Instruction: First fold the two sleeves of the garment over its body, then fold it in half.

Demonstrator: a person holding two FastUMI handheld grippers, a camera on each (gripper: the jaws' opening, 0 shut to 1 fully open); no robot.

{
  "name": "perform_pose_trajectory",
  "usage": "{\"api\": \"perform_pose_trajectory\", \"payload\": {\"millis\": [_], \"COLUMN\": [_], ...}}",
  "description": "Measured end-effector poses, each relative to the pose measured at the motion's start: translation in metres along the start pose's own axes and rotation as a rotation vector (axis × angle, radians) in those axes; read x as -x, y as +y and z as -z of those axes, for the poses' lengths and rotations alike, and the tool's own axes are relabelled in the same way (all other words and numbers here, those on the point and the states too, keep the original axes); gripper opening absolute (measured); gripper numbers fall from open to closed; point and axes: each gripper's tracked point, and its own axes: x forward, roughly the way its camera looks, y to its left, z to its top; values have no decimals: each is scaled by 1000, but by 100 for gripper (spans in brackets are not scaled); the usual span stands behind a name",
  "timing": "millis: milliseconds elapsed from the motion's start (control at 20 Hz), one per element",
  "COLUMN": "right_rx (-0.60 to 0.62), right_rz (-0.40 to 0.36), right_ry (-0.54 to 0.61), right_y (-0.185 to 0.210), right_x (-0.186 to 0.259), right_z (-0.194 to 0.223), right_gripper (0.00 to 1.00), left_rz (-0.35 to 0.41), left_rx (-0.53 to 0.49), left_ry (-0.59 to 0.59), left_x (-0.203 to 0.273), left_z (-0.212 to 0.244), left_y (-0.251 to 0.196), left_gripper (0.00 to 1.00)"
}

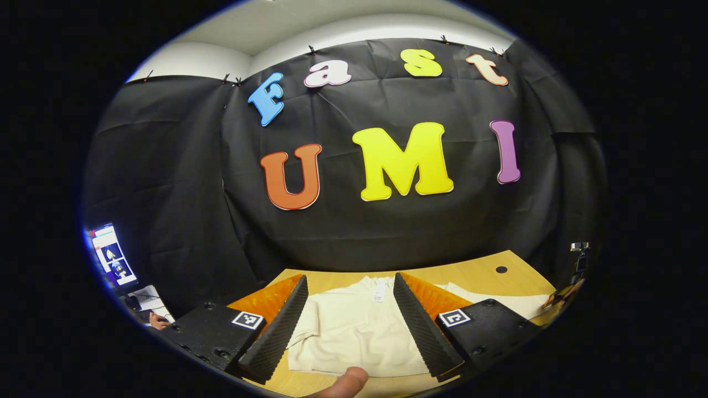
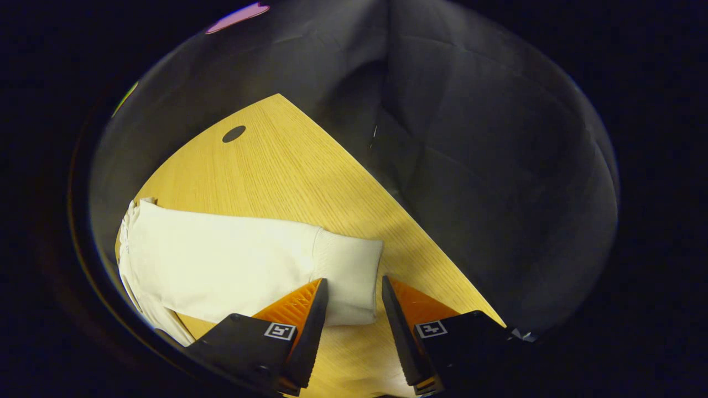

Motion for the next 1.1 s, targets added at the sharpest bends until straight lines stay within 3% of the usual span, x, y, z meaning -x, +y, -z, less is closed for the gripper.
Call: {"api": "perform_pose_trajectory", "payload": {"millis": [400,450,500,750,800,900,1100], "right_rx": [-24,-28,-29,-1,-19,-5,61], "right_rz": [27,34,38,59,26,62,81], "right_ry": [188,198,205,221,207,210,158], "right_y": [0,1,2,3,13,13,17], "right_x": [1,3,2,0,0,4,8], "right_z": [-2,-4,-3,-3,-8,-9,-16], "right_gripper": [60,59,48,48,47,15,12], "left_rz": [-28,-37,-43,-67,-72,-72,-55], "left_rx": [4,4,7,13,10,13,0], "left_ry": [25,25,26,33,33,36,32], "left_x": [-1,-1,-2,-7,-9,-10,-11], "left_z": [12,12,13,17,17,17,20], "left_y": [24,29,33,48,51,56,63], "left_gripper": [99,99,99,99,99,99,99]}}
